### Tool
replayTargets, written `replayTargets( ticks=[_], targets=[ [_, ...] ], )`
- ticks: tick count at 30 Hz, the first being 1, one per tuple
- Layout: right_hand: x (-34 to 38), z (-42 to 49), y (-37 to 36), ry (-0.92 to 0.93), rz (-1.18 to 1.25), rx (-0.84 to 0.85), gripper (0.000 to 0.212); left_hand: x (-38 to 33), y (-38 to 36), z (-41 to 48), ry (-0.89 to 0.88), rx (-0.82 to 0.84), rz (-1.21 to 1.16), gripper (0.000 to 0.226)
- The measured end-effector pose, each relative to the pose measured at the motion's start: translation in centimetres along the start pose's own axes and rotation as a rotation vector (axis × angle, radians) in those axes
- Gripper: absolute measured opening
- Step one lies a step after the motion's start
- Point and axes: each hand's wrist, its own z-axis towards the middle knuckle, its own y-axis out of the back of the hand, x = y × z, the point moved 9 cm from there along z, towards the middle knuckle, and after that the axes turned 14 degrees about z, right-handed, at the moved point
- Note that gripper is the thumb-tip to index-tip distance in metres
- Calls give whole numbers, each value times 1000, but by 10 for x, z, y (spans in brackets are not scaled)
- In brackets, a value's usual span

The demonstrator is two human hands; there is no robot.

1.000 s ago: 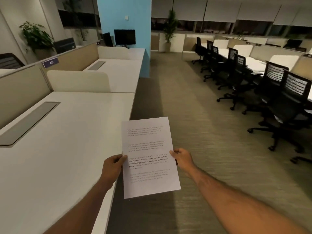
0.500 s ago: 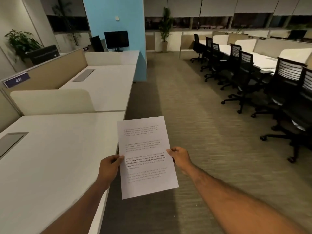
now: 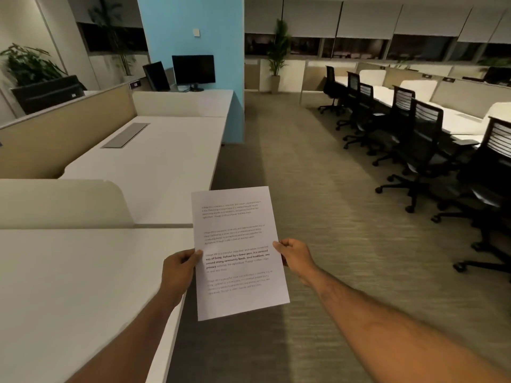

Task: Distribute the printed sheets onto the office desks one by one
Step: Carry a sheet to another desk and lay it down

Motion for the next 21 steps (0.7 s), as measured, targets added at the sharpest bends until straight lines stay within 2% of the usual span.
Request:
replayTargets(
  ticks=[11, 21],
  targets=[
    [66, 210, -62, 8, -70, -43, 19, -39, -3, 220, 20, -12, -19, 17],
    [92, 433, -117, 6, -77, 75, 15, -49, -20, 405, 66, -116, 29, 19]
  ],
)
